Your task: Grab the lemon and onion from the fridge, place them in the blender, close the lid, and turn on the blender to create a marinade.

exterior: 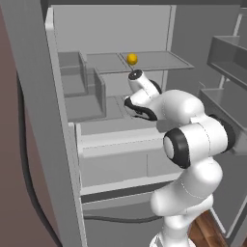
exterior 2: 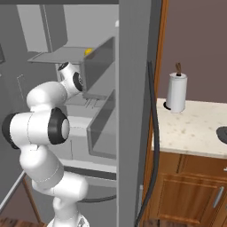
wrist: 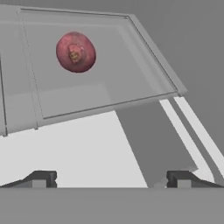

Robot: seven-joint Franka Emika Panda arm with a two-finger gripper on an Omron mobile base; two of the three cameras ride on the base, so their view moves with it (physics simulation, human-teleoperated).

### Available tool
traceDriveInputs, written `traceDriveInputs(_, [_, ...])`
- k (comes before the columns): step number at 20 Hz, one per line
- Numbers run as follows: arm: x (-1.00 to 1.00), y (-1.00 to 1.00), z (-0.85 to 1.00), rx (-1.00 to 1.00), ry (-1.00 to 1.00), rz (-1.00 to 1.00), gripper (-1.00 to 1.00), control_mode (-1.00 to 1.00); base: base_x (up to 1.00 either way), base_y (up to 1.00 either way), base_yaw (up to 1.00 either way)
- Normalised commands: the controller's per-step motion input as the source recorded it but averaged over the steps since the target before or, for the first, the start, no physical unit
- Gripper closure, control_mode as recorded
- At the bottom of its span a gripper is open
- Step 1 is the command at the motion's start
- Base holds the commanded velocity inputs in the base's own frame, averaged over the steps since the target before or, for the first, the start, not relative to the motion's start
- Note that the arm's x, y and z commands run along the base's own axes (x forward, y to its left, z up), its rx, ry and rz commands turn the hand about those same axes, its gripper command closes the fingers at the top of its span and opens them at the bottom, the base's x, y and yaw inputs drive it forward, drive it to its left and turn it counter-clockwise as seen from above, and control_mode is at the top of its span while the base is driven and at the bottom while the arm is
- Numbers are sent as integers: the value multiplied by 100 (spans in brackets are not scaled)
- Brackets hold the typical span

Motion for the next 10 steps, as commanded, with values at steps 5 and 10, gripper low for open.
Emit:
traceDriveInputs(5, [0, 0, 0, 0, 0, 0, -100, 100, 45, 0, 0])
traceDriveInputs(10, [5, 0, -1, 0, 0, 0, -100, -100, 13, 0, 0])
